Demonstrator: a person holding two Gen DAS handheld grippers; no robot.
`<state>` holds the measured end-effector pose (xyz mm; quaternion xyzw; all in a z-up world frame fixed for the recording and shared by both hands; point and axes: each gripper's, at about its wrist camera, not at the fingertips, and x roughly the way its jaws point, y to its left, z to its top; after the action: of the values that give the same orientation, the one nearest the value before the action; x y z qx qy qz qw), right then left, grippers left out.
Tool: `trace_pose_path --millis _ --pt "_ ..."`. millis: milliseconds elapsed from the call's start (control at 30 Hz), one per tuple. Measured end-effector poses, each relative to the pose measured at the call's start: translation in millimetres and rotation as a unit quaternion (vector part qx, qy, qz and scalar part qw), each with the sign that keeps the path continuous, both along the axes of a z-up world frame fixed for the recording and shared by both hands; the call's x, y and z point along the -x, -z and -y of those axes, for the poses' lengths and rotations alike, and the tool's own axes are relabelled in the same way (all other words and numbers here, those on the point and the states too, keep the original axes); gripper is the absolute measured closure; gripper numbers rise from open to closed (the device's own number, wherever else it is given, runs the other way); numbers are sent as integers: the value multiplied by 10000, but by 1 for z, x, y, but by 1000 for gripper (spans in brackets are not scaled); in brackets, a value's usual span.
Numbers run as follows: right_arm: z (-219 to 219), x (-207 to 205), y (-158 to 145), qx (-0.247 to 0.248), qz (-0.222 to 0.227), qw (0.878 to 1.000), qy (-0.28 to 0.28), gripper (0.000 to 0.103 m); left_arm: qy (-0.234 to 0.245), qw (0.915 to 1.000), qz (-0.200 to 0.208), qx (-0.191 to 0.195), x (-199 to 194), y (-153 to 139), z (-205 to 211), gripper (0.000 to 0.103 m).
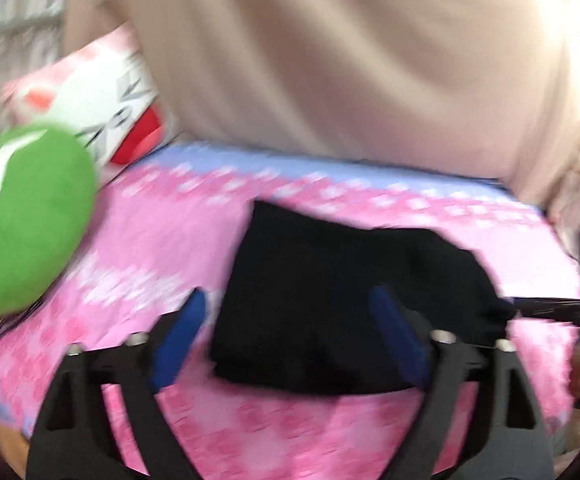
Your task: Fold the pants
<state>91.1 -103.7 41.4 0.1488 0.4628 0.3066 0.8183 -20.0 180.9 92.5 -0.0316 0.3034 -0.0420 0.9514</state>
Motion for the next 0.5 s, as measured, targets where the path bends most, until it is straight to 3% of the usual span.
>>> trace_pose_path --millis 67,133,167,200,267,333,400,500 --pt "-17 -20 27 179 -458 9988 -66 45 489 9988 45 -42 -4 7 31 9" --pt "-21 -31 41 -104 -731 9972 -66 51 925 9957 -12 -95 -8 20 57 8" --pt "-22 -34 40 -178 -735 9971 -80 78 1178 9929 -71 -118 -10 31 72 8" --pt "-22 -40 39 -282 -856 9959 -103 85 1351 9906 -145 -143 -12 40 84 8" --pt "-20 -39 34 -794 -1004 9915 -249 87 1658 9859 -197 -134 -14 54 103 8" --pt "-25 -43 24 -877 -982 9906 -365 87 1831 9829 -73 -204 -12 62 118 8" --pt "-30 -51 13 -1240 -1133 9842 -565 89 1936 9798 88 -488 -10 72 135 8" --pt "-45 -60 -3 -1329 -1167 9817 -709 89 1965 9754 189 -979 -14 84 153 8"
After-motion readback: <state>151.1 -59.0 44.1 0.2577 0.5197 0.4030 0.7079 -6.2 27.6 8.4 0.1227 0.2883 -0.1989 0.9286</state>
